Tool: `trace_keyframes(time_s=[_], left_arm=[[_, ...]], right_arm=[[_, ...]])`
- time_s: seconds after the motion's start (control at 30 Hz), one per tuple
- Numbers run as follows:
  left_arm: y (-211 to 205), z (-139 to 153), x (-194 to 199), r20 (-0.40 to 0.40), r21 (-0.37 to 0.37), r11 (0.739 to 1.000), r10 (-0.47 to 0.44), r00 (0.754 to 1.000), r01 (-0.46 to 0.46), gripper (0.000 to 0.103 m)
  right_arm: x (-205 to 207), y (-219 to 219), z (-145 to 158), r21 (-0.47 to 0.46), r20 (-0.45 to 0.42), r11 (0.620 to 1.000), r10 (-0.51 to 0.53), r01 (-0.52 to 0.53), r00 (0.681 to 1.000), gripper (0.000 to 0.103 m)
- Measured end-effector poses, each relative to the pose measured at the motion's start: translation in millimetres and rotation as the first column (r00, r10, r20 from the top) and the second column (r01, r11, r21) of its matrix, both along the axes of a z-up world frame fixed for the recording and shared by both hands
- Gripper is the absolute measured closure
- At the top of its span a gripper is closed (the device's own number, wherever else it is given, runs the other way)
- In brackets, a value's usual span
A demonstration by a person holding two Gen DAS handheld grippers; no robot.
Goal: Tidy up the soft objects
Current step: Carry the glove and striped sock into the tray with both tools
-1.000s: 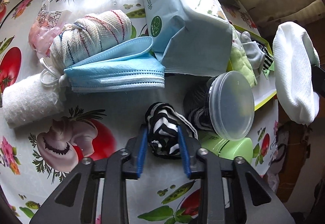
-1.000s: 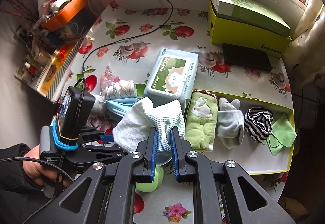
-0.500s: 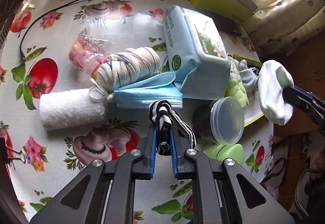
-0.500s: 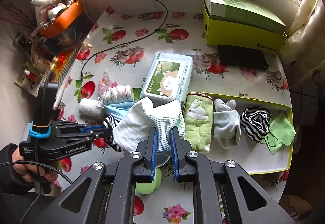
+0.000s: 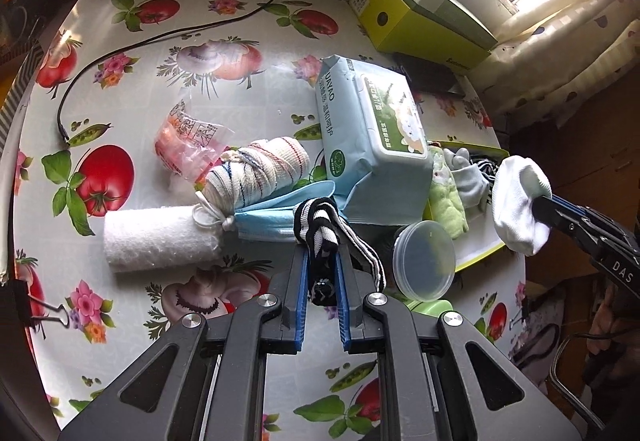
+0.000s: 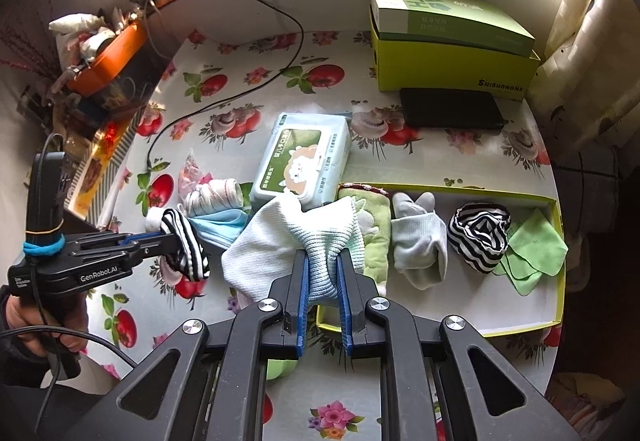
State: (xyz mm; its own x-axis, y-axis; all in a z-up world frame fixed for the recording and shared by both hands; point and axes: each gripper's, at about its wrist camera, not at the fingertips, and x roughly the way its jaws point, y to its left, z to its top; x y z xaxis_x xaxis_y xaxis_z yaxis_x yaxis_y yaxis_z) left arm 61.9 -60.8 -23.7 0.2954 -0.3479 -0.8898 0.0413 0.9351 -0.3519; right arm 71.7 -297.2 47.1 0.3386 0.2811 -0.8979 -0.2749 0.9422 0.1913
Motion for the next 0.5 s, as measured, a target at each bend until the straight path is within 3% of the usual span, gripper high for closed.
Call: trace_keyframes(time_s=[0.5], left_arm=[[-29.9,21.9,14.8,0.042,0.009,0.998,-0.062,0.997,0.062,0.09]], right_arm=[[-1.0,-36.9,-1.8,0.006,0.003,0.996,-0.088,0.088,0.996,0.091]])
